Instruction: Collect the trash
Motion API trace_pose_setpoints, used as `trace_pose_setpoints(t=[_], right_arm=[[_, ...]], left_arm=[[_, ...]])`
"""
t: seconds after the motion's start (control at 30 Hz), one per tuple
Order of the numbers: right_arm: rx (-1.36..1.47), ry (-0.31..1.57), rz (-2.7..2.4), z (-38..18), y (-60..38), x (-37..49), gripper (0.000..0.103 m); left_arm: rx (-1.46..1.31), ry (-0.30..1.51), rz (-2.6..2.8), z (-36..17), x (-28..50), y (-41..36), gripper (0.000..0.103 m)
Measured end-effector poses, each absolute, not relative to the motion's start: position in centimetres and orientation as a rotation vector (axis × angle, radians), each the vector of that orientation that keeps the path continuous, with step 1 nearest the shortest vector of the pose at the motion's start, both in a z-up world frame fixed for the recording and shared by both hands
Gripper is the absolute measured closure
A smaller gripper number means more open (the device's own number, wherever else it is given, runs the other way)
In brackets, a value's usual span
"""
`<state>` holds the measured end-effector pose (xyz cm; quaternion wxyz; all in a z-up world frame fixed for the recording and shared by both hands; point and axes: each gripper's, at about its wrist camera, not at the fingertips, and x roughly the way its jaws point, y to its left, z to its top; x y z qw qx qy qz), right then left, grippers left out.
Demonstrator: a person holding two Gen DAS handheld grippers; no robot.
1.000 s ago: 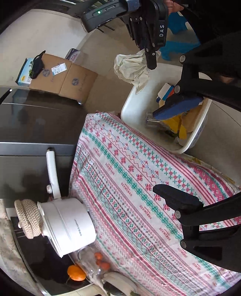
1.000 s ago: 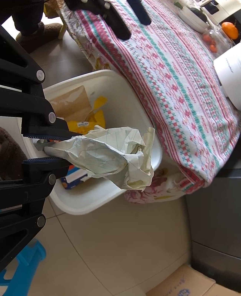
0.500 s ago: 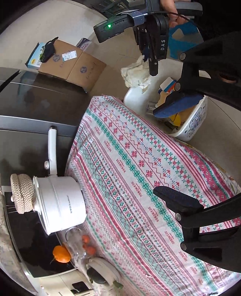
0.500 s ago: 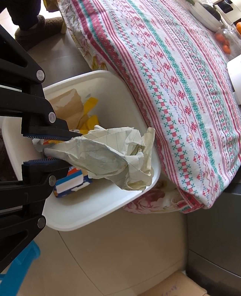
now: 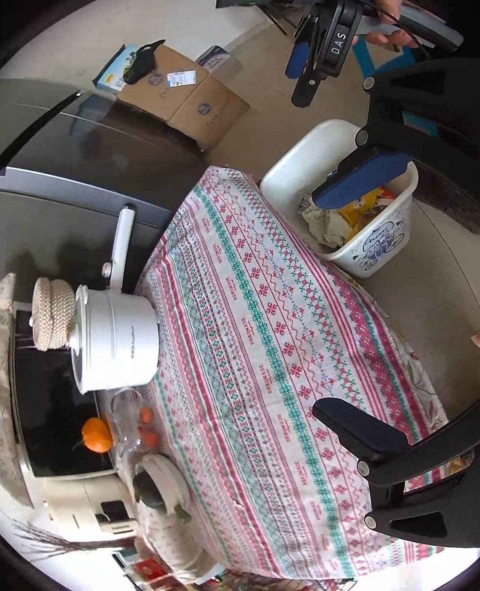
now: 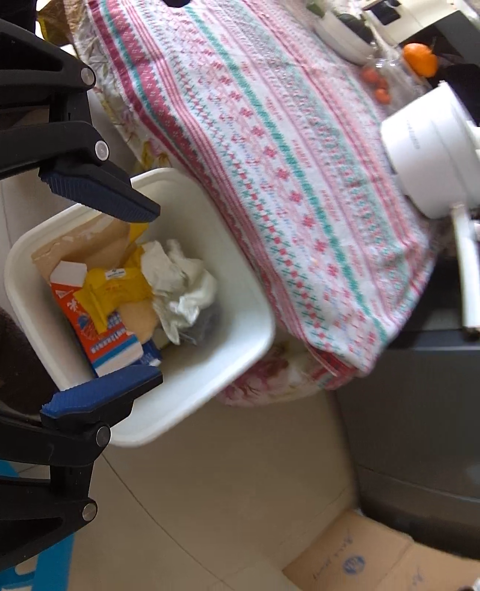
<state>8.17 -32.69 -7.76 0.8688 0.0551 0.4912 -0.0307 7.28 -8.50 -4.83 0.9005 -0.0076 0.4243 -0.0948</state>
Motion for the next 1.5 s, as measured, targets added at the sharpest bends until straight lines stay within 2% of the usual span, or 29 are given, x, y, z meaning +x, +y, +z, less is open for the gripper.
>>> trace_pose_setpoints(t=[0.07,0.2,0.27,0.53,1.5], right_arm=[[0.088,0.955,-0.102,-6.3,-32.1,6.4,0.024],[0.041,0.851,-0.104,-4.3,-30.4,3.5,0.018],[0.023,0.807,-0.096,-3.7,-29.4,2.0,0.009],[-0.009,0.720,-0.070,-2.7,-26.5,-0.9,0.001],[-0.028,0.719,-0.068,-3.1,-25.4,-0.7,0.001]], left_arm=[[-0.011,0.865,-0.174,-4.2,6.2,-8.2,0.000],[-0.015,0.815,-0.157,-2.8,3.7,-7.7,0.000],[0.001,0.787,-0.143,-2.2,2.5,-7.7,0.000],[0.029,0.731,-0.111,-1.8,-0.5,-7.6,0.000],[0.036,0.741,-0.135,-2.4,-0.8,-8.0,0.000]])
